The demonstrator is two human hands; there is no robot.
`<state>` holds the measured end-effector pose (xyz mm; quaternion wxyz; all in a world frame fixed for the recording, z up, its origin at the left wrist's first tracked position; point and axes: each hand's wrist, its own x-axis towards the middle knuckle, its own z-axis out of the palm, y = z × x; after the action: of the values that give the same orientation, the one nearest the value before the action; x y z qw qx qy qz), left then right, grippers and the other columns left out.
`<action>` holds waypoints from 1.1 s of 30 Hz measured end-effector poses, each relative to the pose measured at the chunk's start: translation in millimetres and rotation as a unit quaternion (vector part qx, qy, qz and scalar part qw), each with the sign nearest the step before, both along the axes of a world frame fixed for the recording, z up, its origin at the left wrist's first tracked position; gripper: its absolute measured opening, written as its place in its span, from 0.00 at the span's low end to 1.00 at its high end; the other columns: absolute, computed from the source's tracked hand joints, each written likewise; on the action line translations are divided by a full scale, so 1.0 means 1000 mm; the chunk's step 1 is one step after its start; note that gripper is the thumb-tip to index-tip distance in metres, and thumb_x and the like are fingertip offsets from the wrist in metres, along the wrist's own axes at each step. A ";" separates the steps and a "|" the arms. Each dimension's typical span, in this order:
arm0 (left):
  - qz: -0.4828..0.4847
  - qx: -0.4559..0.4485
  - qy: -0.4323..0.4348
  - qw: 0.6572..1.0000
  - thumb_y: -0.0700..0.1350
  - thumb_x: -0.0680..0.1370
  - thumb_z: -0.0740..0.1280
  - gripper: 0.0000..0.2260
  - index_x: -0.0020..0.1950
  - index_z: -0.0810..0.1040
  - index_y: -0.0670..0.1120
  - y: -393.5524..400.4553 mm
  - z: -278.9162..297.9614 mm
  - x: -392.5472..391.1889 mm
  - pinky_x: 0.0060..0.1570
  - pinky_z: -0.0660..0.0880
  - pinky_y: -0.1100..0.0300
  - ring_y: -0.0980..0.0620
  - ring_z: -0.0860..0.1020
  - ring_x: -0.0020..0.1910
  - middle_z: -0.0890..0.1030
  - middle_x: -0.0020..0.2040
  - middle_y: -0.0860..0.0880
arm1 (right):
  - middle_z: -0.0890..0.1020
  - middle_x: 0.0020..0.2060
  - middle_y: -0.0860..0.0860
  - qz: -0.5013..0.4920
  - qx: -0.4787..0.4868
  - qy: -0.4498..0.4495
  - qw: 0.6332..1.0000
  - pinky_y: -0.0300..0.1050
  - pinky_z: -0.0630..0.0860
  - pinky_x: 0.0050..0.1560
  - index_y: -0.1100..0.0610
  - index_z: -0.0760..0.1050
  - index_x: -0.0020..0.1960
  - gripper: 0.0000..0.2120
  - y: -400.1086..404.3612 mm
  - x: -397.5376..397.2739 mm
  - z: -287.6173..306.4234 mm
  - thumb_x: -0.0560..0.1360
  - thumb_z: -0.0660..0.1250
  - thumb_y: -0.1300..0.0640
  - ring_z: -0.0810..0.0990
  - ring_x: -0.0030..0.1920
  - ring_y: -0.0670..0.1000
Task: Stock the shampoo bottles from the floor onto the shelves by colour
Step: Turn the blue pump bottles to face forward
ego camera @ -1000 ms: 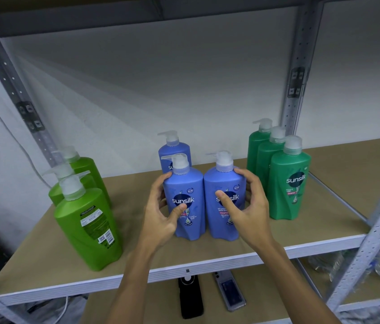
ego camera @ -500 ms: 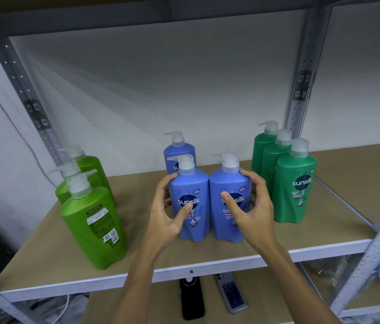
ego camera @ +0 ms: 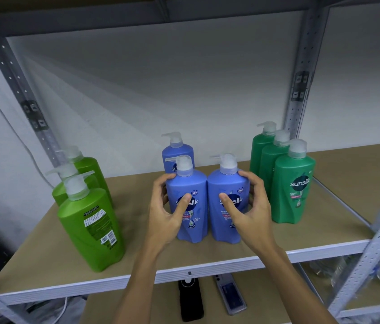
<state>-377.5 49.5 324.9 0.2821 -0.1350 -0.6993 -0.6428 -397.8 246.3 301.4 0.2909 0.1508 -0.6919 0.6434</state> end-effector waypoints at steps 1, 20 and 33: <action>0.002 0.003 0.000 1.000 0.38 0.75 0.72 0.22 0.66 0.70 0.41 0.001 0.002 0.001 0.50 0.76 0.68 0.58 0.81 0.54 0.80 0.56 0.62 | 0.77 0.64 0.52 0.000 0.003 0.003 1.000 0.64 0.75 0.63 0.46 0.70 0.68 0.28 0.000 0.001 0.002 0.72 0.76 0.48 0.78 0.64 0.57; 0.054 0.022 0.009 0.998 0.39 0.80 0.69 0.21 0.72 0.69 0.47 0.008 0.025 -0.020 0.64 0.76 0.53 0.51 0.79 0.62 0.79 0.62 0.45 | 0.83 0.52 0.41 -0.040 0.200 -0.014 0.979 0.53 0.80 0.54 0.44 0.78 0.54 0.11 -0.018 -0.028 0.082 0.77 0.67 0.40 0.81 0.53 0.43; 0.051 0.017 0.009 0.998 0.40 0.80 0.69 0.19 0.69 0.70 0.49 0.008 0.026 -0.020 0.63 0.76 0.43 0.46 0.80 0.61 0.79 0.62 0.44 | 0.83 0.50 0.40 -0.088 0.208 -0.026 0.974 0.52 0.79 0.49 0.42 0.77 0.51 0.04 -0.021 -0.026 0.078 0.80 0.66 0.44 0.81 0.50 0.45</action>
<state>-397.2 57.1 350.7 0.3236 -0.0998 -0.6913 -0.6383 -423.5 225.0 379.5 0.2906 0.1301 -0.8282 0.4612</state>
